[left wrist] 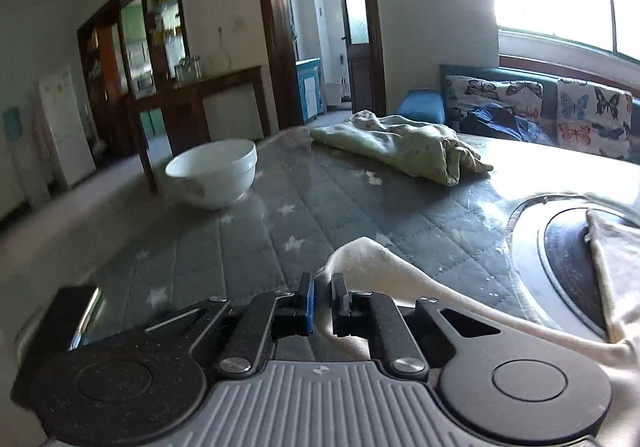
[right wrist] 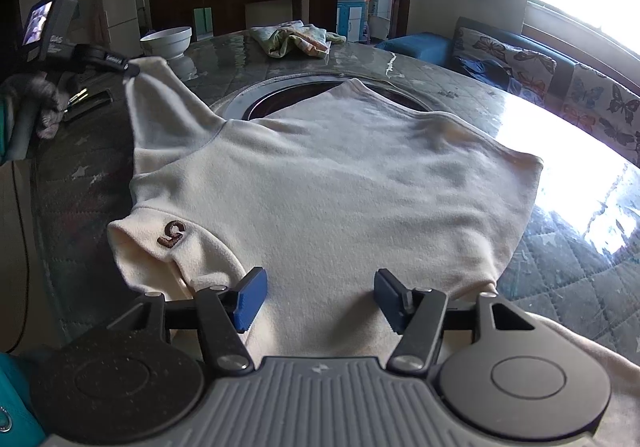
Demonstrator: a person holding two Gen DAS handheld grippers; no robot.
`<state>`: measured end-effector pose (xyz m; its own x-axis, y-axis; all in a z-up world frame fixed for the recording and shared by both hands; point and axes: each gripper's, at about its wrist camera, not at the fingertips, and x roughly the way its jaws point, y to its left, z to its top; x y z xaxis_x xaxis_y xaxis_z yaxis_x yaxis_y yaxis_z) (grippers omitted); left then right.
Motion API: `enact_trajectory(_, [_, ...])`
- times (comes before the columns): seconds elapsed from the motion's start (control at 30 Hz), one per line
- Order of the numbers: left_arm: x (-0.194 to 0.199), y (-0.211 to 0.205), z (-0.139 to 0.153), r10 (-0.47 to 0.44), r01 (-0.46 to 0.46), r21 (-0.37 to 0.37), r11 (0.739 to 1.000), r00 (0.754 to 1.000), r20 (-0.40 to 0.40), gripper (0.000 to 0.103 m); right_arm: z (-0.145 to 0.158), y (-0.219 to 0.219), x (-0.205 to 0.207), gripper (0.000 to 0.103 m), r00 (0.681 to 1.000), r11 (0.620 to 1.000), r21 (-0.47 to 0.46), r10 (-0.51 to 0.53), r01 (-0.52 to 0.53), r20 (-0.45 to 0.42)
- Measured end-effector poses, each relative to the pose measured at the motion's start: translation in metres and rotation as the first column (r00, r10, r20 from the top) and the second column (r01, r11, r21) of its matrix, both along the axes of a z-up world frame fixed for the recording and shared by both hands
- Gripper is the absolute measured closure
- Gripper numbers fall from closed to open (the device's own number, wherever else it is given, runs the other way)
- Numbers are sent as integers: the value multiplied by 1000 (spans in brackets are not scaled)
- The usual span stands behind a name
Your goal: Fold clothes
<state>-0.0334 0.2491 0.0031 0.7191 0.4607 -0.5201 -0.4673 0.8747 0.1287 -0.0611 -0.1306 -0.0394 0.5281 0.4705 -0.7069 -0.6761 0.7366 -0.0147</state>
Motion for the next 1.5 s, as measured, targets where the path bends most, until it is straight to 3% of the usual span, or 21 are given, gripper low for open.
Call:
enact_trajectory(0.2, [16, -1, -21, -30, 33, 41, 999, 997, -76, 94, 0, 0, 1, 38, 1000, 1000, -7, 1, -1, 2])
enact_trajectory(0.47, [15, 4, -31, -17, 21, 34, 999, 994, -111, 89, 14, 23, -2, 38, 997, 998, 11, 67, -67, 38])
enact_trajectory(0.7, [10, 5, -26, -5, 9, 37, 999, 994, -106, 84, 5, 64, -10, 38, 984, 984, 23, 177, -177, 20])
enact_trajectory(0.87, [-2, 1, -8, -7, 9, 27, 1000, 998, -65, 78, 10, 64, -22, 38, 978, 979, 11, 200, -201, 57])
enact_trajectory(1.07, [-16, -33, 9, -120, 120, -3, 993, 993, -12, 73, 26, 16, -26, 38, 996, 997, 55, 56, -60, 70])
enact_trajectory(1.2, [-19, -73, 11, -244, 244, -39, 969, 970, 0, 72, 28, -31, -27, 39, 992, 992, 68, -109, 104, 61])
enact_trajectory(1.33, [-17, -116, 13, -371, 370, -96, 924, 929, 7, 67, 25, -78, -22, 39, 958, 958, 76, -282, 278, 55])
enact_trajectory(1.5, [-21, -169, 13, -531, 528, -131, 839, 847, 16, 65, 13, -135, -9, 40, 873, 874, 83, -484, 479, 52])
